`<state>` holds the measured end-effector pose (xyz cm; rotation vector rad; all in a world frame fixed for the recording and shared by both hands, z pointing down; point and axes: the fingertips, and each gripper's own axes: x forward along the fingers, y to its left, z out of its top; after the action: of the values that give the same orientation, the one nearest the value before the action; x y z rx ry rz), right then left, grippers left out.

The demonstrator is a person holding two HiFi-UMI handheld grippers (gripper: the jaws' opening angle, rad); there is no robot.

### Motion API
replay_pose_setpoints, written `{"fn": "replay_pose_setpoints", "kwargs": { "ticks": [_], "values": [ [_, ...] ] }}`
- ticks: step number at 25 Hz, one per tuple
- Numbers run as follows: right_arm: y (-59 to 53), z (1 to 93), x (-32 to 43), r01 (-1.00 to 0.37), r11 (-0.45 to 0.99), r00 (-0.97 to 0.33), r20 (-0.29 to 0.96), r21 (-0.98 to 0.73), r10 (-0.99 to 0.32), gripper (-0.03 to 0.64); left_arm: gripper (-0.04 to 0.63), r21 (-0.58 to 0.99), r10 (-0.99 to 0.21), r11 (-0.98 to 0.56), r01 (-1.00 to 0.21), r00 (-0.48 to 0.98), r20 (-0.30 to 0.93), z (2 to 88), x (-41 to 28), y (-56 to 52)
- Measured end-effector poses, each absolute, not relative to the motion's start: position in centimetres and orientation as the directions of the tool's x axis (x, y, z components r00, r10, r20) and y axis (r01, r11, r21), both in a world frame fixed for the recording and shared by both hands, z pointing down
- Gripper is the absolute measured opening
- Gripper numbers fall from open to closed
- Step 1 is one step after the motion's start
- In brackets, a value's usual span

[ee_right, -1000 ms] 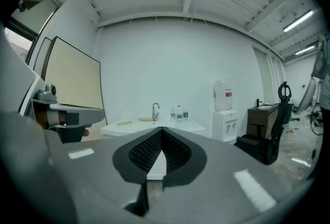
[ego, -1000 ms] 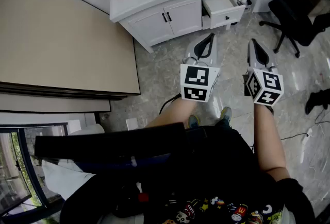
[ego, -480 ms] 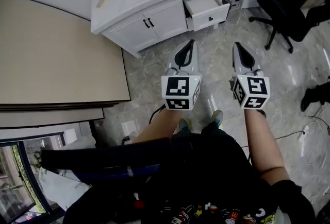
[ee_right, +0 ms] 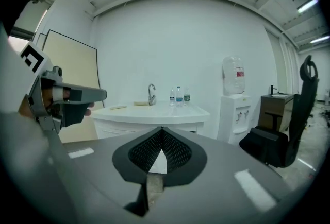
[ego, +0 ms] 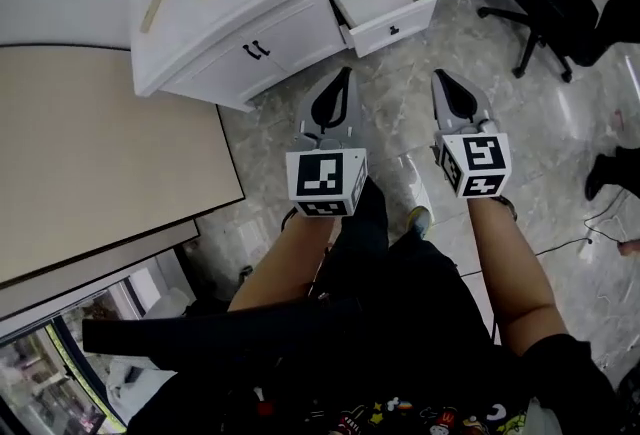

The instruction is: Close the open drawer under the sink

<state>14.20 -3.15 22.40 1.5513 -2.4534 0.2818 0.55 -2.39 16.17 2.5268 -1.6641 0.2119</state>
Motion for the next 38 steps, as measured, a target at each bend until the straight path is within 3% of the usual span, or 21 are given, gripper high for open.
{"fn": "replay_pose_setpoints", "kwargs": {
  "ticks": [4,10,13,18,24,27,38],
  "values": [
    [-9.9,29.7,13.3,-0.914,0.404,-0.393,0.336,-0.04,-0.856,0.028,0.0,0.014,-0.884,-0.444,-0.896,0.441,0.159,20.0,0.2,-9.6],
    [-19.6,45.6,12.8,-0.897,0.437,-0.429,0.373,-0.067,-0.823,0.029,0.0,0.025,-0.904,-0.406,-0.914,0.405,0.135,31.5,1.7,-17.4],
    [-22.7,52.1,12.4,-0.872,0.486,-0.474,0.362,-0.065,-0.803,0.108,0.0,0.017,-0.925,-0.359,-0.933,0.358,0.126,37.8,2.1,-19.3],
    [-26.2,59.2,12.0,-0.859,0.509,-0.494,0.343,-0.053,-0.799,0.118,0.0,0.022,-0.945,-0.304,-0.952,0.304,0.119,45.4,1.7,-21.1],
    [-28.4,62.7,11.0,-0.855,0.516,-0.502,0.328,-0.051,-0.8,0.113,0.0,-0.012,-0.934,-0.324,-0.946,0.318,0.163,50.0,1.7,-22.4],
    [-28.9,62.8,10.7,-0.863,0.503,-0.487,0.331,-0.042,-0.808,0.067,0.0,-0.011,-0.927,-0.334,-0.942,0.327,0.184,50.8,1.6,-22.4],
    [-32.6,62.8,8.7,-0.872,0.488,-0.477,0.318,-0.05,-0.82,0.072,0.0,-0.036,-0.925,-0.328,-0.944,0.313,0.213,52.5,-1.1,-24.4]
  ]
}}
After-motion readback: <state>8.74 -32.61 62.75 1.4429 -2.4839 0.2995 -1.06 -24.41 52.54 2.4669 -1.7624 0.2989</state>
